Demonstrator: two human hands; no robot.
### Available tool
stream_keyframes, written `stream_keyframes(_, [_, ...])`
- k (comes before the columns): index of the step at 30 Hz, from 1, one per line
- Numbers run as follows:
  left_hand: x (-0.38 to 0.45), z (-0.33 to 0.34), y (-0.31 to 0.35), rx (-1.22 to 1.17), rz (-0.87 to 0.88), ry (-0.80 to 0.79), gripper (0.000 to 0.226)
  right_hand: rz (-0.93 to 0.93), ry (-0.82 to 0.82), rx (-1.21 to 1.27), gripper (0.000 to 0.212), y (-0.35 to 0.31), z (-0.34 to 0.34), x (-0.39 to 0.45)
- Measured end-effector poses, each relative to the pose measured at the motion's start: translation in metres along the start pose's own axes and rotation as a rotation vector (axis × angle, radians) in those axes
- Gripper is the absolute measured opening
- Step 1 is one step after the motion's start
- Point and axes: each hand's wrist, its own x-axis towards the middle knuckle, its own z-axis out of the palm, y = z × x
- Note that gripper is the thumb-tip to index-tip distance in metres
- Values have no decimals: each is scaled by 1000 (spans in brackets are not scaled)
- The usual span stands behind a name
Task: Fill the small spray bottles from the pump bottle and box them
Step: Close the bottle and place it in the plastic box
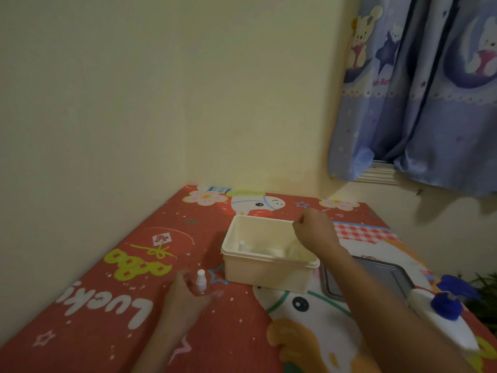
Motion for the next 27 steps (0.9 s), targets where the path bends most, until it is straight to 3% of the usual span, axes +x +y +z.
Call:
stream_keyframes(5, [-5, 5, -2, 97, 24, 63, 46, 6, 76, 93, 18, 5, -6, -24])
stream_keyframes(7, [-9, 3, -1, 59, 70, 88, 30, -5, 86, 184, 17, 3, -9, -35])
stream_keyframes(10, [-15, 3, 10, -98, 171, -3, 20, -47, 46, 356, 17, -4, -13, -59])
stream_keyframes(19, [-43, 26, 59, -402, 247, -301, 27, -110, -252, 690, 13, -25, -18, -120])
stream_keyframes(27, [-63, 45, 62, -430, 241, -343, 30, -116, -153, 701, 16, -28, -17, -131])
